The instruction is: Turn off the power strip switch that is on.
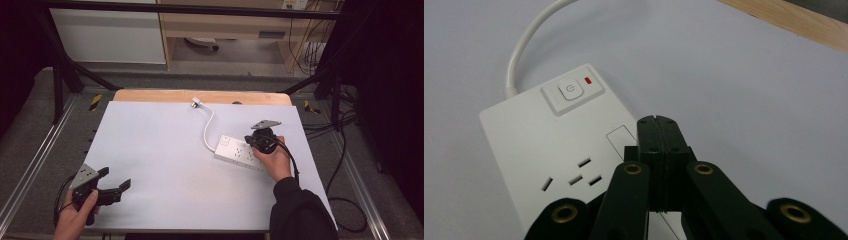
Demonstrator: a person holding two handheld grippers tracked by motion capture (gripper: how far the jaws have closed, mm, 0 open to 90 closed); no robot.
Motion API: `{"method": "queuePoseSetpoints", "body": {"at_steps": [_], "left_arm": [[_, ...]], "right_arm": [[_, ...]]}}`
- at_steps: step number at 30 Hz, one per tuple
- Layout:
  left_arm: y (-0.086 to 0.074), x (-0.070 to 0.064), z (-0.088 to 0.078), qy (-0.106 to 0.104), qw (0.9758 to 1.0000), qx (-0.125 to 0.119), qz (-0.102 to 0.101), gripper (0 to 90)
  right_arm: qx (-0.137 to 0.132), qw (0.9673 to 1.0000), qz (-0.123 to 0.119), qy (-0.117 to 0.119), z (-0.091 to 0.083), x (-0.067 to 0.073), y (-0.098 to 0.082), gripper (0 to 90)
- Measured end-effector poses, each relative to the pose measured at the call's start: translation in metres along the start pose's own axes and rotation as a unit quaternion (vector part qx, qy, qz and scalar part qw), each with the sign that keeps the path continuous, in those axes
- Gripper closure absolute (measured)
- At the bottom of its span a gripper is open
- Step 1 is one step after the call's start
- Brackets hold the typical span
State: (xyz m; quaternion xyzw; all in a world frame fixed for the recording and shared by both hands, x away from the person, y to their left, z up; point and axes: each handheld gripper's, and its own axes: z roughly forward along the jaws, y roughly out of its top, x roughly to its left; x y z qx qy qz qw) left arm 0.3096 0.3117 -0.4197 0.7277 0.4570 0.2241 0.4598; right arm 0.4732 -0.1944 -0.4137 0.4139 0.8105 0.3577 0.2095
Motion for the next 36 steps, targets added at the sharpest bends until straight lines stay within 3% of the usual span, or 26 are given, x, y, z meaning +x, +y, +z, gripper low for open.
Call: {"method": "queuePoseSetpoints", "body": {"at_steps": [17,31,36], "left_arm": [[0.0,-0.0003,0.0004,0.002,1.0,0.002,0.004,6.7],[-0.0006,-0.0014,0.0018,0.008,0.9999,0.006,0.012,6.7],[-0.0005,-0.0011,0.0024,0.007,0.9999,0.007,0.012,6.7]], "right_arm": [[0.0,1.0,0.003,0.003,0.0096,0.006,-0.0043,90.0],[-0.003,0.9999,-0.01,-0.01,0.0066,0.0024,-0.0046,90.0],[-0.007,0.9998,-0.002,-0.018,0.0053,-0.0014,-0.0073,90.0]]}}
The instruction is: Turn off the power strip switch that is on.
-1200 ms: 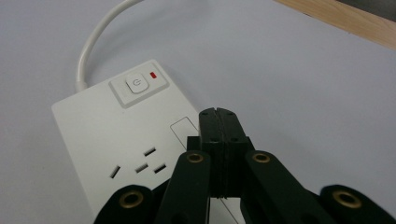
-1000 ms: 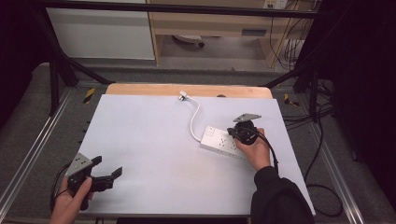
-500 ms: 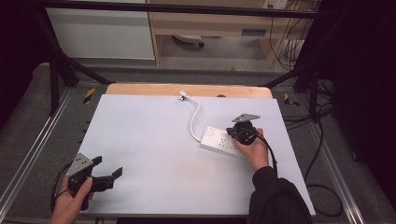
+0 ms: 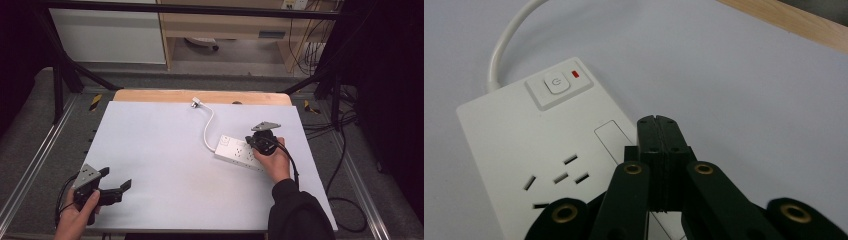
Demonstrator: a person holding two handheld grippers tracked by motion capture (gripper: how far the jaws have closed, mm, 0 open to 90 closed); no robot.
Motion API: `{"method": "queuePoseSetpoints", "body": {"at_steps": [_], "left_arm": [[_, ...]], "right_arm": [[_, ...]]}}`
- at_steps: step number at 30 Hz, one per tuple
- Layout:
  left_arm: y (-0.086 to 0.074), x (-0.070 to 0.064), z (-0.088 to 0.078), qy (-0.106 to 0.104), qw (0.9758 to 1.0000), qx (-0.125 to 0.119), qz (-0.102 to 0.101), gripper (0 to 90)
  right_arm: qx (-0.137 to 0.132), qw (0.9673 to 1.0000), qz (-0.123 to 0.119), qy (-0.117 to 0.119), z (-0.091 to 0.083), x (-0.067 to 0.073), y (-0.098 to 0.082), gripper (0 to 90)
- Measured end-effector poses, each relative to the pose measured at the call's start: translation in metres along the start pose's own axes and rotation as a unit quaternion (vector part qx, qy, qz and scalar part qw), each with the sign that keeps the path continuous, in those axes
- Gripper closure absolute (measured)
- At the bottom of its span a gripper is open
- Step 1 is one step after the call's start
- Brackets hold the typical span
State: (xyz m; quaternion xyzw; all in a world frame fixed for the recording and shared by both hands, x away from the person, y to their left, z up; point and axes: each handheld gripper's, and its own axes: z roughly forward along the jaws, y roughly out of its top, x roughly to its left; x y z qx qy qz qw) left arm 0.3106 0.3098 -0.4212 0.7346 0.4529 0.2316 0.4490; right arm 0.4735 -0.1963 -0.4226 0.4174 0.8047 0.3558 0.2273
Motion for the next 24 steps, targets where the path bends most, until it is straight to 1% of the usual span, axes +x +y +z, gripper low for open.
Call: {"method": "queuePoseSetpoints", "body": {"at_steps": [4,7,12,17,24], "left_arm": [[0.0,0.0,-0.001,0.0,1.0,-0.002,-0.001,6.7],[0.0,0.0,0.0,0.0,1.0,-0.001,-0.001,6.7],[0.001,0.0,-0.001,0.0,1.0,-0.003,0.001,6.7],[0.0,-0.001,0.0,0.0,1.0,-0.001,0.001,6.7],[0.0,-0.001,-0.001,-0.001,1.0,-0.002,0.001,6.7]], "right_arm": [[0.001,1.0,0.003,0.001,0.002,0.001,-0.001,90.0],[-0.004,1.0,0.0,-0.003,0.002,0.002,-0.001,90.0],[-0.014,0.9998,0.011,-0.006,0.002,0.002,-0.007,90.0],[-0.015,0.9997,0.015,-0.008,0.002,0.001,-0.011,90.0],[-0.02,0.9996,0.017,-0.005,0.003,0.002,-0.011,90.0]]}}
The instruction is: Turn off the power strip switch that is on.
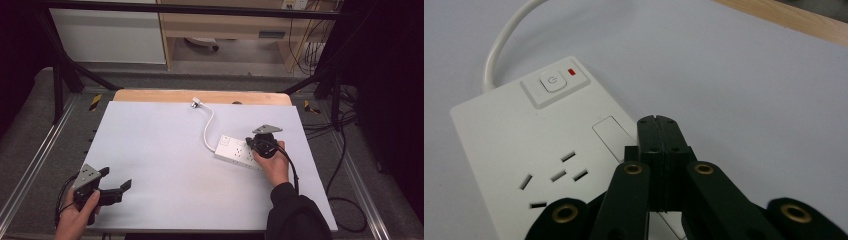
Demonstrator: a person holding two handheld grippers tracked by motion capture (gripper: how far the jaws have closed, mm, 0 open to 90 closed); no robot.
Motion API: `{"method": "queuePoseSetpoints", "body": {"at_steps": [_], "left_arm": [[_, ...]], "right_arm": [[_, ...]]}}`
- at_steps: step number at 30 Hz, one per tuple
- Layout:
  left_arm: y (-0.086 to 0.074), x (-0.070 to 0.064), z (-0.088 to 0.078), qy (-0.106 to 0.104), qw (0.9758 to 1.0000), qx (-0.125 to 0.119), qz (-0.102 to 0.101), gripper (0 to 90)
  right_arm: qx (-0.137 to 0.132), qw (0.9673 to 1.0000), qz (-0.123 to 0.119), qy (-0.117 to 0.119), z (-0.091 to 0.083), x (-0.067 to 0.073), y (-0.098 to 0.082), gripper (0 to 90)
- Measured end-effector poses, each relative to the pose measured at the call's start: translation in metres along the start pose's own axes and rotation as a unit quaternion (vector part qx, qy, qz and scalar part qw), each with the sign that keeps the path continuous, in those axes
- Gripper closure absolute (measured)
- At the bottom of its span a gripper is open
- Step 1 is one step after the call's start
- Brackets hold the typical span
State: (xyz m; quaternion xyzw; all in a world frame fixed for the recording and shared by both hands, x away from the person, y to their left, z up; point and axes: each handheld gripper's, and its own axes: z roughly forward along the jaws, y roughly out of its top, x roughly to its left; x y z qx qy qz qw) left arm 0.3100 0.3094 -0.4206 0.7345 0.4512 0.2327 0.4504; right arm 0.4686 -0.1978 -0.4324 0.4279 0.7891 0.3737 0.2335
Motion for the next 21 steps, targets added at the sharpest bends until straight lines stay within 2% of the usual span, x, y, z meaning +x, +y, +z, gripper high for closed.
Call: {"method": "queuePoseSetpoints", "body": {"at_steps": [21], "left_arm": [[0.0,-0.0001,0.0001,-0.001,1.0,0.0,0.0,6.7]], "right_arm": [[-0.006,0.9999,-0.002,0.01,0.0049,0.0067,0.0014,90.0]]}}
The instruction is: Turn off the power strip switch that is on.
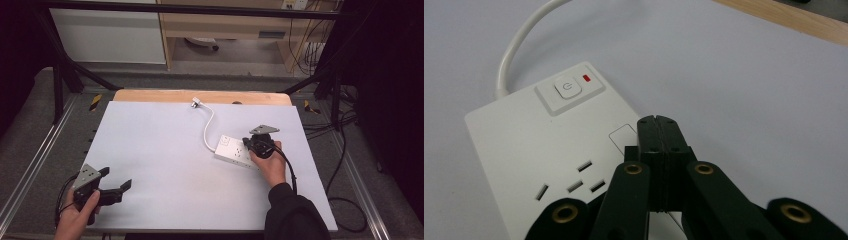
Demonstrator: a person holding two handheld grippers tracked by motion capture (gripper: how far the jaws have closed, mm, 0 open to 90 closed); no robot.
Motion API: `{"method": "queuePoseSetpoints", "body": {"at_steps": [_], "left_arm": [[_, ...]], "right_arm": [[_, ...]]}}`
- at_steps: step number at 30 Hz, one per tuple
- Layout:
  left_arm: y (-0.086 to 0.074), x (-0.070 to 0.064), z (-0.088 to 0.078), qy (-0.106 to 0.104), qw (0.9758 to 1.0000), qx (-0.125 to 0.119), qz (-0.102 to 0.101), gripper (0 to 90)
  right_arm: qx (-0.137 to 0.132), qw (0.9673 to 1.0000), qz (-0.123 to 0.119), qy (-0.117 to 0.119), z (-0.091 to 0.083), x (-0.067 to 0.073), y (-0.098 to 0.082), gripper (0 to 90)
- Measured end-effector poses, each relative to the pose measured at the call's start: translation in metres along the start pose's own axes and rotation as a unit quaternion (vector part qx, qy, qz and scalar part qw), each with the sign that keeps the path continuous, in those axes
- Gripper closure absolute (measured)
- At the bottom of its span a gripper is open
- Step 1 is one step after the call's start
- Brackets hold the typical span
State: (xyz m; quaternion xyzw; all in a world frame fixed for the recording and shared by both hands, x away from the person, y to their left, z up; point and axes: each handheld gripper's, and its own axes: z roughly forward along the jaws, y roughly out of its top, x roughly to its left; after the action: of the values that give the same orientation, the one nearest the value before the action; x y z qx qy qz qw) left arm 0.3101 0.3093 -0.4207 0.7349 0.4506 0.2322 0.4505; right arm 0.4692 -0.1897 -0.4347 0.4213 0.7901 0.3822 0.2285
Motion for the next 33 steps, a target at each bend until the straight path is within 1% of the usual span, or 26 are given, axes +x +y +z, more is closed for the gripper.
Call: {"method": "queuePoseSetpoints", "body": {"at_steps": [21,33], "left_arm": [[-0.0001,-0.0001,0.0001,0.0,1.0,0.001,0.001,6.7],[-0.0001,-0.0003,0.0001,0.0,1.0,0.001,0.001,6.7]], "right_arm": [[-0.005,1.0,-0.007,-0.002,0.0021,0.0025,-0.0017,90.0],[-0.008,0.9999,-0.007,-0.003,0.0025,0.003,-0.0025,90.0]]}}
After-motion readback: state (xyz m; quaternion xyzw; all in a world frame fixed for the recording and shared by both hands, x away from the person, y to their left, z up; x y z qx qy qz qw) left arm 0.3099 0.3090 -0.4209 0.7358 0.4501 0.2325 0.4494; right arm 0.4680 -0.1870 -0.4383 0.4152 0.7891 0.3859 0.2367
